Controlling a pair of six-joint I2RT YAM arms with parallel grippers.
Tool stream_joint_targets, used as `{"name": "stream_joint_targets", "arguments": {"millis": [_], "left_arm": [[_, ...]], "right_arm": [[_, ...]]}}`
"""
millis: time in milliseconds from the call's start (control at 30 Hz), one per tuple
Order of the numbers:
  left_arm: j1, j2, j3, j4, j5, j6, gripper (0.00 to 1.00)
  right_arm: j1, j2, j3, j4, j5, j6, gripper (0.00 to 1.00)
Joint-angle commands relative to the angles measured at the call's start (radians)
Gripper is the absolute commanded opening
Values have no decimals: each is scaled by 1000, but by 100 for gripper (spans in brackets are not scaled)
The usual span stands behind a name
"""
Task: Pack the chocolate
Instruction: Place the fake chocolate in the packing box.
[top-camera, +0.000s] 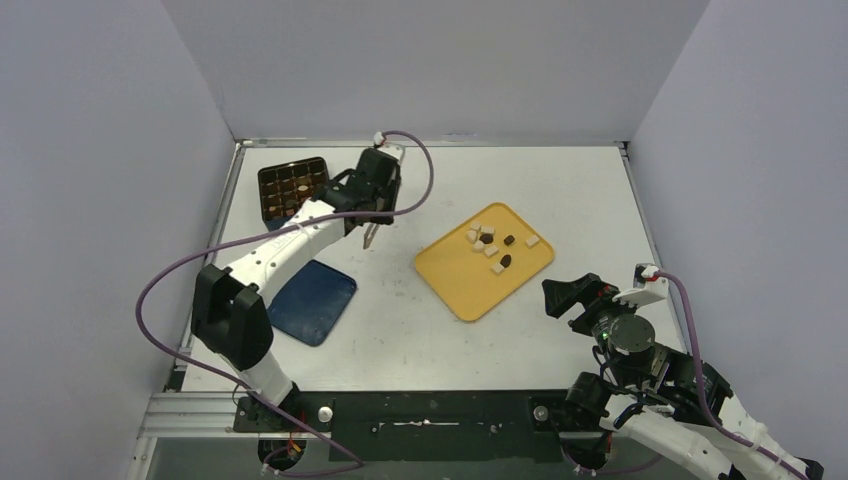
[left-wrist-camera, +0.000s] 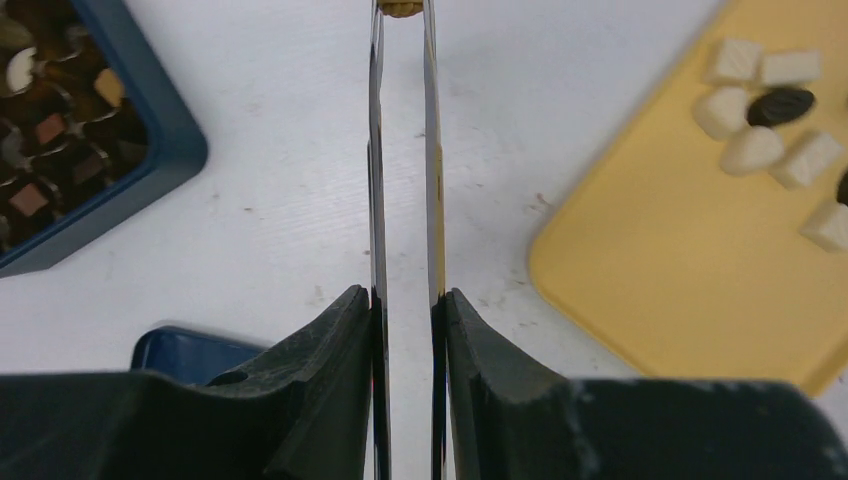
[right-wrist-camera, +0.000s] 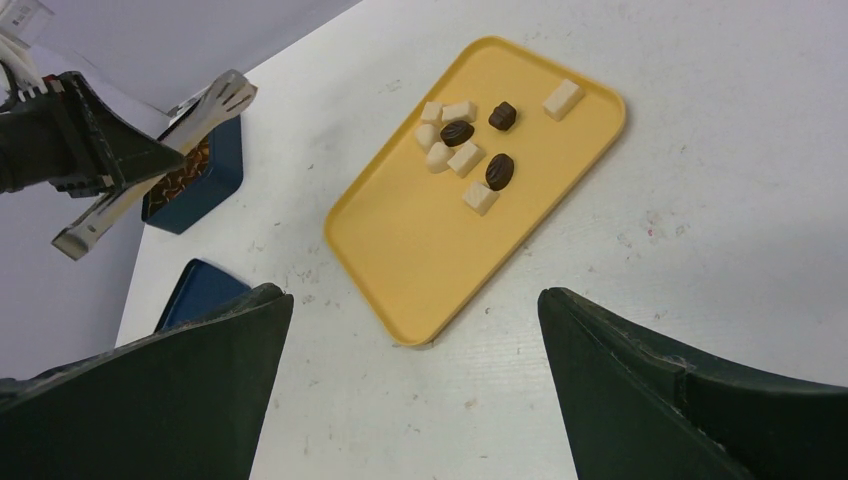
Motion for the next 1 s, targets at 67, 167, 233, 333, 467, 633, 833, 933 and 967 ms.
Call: {"name": "stream_joint_targets", "arguments": {"millis": [67, 167, 233, 333, 467, 633, 833, 933, 967], "left_arm": [[210, -59, 76, -19, 60, -15, 26], [317, -49, 99, -22, 58, -15, 26], [390, -31, 112, -12, 77, -23, 26], [472, 9, 129, 8, 113, -40, 27], [522, 57, 153, 1, 83, -37, 26], [554, 105, 155, 26, 28, -19, 26], [598, 141, 152, 34, 53, -27, 26], [611, 145, 147, 38, 46, -25, 26], [617, 148, 146, 39, 45, -25, 26]], "right_arm": [[8, -3, -2, 41, 16, -5, 100], [8, -4, -4, 43, 17, -7, 100], [8, -3, -4, 45, 16, -8, 100], [8, -2, -2, 45, 17, -11, 100], [8, -4, -2, 43, 10, -11, 100], [8, -1, -2, 45, 19, -13, 100], [8, 4, 0, 41, 20, -10, 100], [8, 3, -1, 41, 21, -8, 100], [8, 3, -1, 41, 21, -8, 100]]}}
